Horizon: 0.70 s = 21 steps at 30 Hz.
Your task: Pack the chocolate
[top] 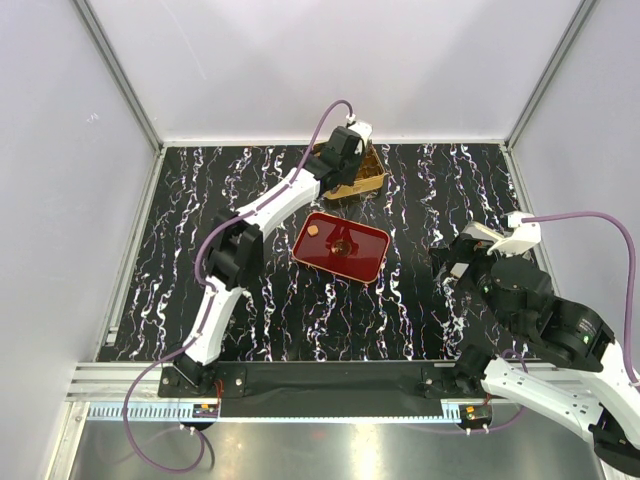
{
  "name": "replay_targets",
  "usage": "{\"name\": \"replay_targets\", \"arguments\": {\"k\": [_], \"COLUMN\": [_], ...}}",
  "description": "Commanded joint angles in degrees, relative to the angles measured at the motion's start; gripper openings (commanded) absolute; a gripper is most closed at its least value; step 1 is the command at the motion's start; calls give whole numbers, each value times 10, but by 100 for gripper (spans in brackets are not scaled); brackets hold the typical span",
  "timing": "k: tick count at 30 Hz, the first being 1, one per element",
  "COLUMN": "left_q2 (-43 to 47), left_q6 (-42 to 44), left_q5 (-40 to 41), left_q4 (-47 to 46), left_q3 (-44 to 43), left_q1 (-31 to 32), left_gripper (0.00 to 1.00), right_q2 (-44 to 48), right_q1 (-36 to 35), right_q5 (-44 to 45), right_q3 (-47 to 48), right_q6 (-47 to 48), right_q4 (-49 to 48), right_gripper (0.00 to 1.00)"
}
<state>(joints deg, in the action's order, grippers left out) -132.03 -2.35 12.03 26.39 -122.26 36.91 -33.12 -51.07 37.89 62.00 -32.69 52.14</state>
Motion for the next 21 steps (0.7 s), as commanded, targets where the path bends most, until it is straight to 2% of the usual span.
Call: {"name": "replay_targets", "arguments": {"k": [1,16,21], "left_q2": [-3,-33,-33], "left_q6": [13,16,18], "left_q5": [-10,-7,-3], "left_q4": [-61,-80,-84], "left_q3": [-36,-50,-50], "left_q1": [-3,-10,-11], "left_gripper": [33,36,40], "right_q2": [-2,-4,-3], "right_q1": [-4,-4,-4], "right_q5": [25,36,39], "right_q3": [0,-11,-12], "right_q6": [10,18,19], "right_q4": [-16,-18,-18], "right_gripper": [100,100,100]}}
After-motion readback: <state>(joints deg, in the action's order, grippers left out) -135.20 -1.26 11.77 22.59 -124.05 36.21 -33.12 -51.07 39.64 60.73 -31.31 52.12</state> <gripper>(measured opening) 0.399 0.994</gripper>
